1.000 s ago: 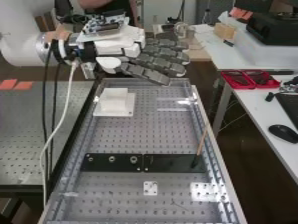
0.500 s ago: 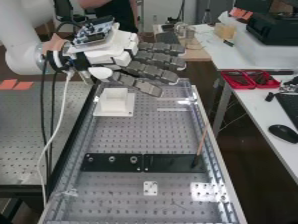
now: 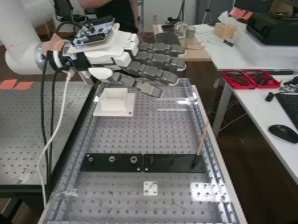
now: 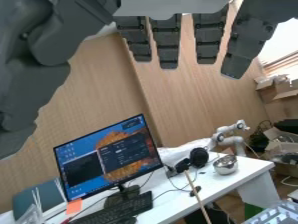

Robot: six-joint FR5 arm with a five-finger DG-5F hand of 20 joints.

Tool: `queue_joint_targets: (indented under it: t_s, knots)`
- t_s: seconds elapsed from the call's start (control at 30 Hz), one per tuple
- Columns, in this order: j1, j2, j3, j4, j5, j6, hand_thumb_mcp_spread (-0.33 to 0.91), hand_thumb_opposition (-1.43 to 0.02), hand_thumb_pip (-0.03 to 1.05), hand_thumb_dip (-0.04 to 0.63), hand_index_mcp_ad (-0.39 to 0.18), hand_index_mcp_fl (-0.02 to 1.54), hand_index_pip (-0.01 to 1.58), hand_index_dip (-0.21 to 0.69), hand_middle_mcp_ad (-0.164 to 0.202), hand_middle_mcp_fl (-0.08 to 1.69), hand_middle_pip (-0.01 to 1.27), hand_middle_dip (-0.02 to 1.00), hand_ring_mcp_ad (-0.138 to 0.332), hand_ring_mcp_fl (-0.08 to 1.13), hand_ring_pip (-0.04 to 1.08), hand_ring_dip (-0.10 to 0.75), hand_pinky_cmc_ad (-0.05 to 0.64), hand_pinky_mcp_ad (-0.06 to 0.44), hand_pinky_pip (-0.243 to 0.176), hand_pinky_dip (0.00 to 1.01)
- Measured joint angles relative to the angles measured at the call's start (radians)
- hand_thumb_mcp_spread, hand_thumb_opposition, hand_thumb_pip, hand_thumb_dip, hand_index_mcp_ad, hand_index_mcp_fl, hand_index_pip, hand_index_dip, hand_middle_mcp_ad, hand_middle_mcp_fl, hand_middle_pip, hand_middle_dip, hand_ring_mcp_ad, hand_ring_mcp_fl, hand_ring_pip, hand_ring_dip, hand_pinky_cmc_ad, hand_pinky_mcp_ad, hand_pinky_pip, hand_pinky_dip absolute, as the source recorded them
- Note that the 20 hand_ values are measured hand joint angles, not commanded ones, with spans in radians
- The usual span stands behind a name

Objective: Grab the drill bit and place it in the clear container

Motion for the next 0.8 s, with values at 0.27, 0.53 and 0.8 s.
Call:
queue_joint_targets:
  t_s: [0.27, 0.53, 0.8]
  knots:
    - [0.0, 0.0, 0.0, 0.0, 0.0, 0.0, 0.23, -0.68, 0.3, 0.009, 0.073, 0.04, 0.1, 0.068, 0.152, 0.04, 0.16, 0.07, 0.26, 0.02, 0.1, 0.033, 0.393, 0.314, -0.061, 0.24]
    - [-0.001, -0.006, 0.016, -0.012, -0.003, 0.004, 0.24, -0.68, 0.3, 0.009, 0.065, 0.04, 0.1, 0.066, 0.148, 0.04, 0.16, 0.07, 0.26, 0.02, 0.11, 0.033, 0.393, 0.314, -0.061, 0.24]
    - [-0.006, -0.024, 0.035, -0.052, -0.01, 0.011, 0.25, -0.68, 0.3, 0.009, 0.065, 0.04, 0.1, 0.07, 0.152, 0.04, 0.16, 0.07, 0.26, 0.02, 0.1, 0.033, 0.393, 0.314, -0.061, 0.24]
